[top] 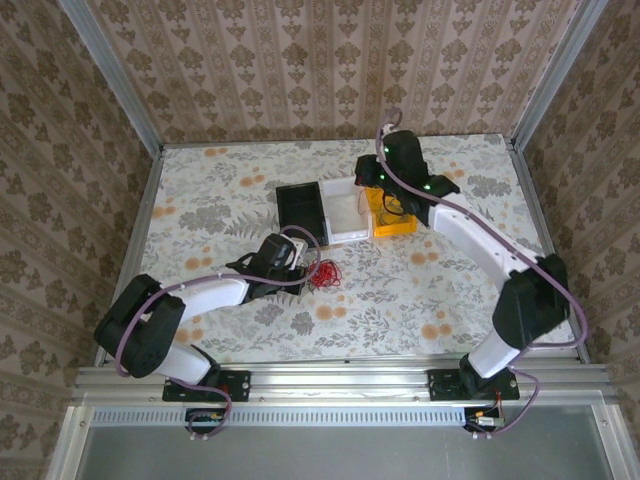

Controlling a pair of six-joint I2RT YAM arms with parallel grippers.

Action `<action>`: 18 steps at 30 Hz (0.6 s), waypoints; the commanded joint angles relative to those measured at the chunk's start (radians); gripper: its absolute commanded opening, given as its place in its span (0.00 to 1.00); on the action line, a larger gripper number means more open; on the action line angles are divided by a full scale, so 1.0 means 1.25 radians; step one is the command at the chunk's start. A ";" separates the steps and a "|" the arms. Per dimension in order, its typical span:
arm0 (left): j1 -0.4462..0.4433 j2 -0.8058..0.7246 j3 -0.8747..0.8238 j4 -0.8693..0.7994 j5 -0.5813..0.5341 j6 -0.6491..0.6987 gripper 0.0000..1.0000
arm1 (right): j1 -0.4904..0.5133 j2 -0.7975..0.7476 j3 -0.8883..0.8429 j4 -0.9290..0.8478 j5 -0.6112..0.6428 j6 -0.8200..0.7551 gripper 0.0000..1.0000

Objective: Untangle the cables

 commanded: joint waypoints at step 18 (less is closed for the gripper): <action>0.022 -0.002 0.009 -0.006 0.026 0.020 0.00 | 0.004 0.156 0.039 -0.083 -0.091 0.003 0.53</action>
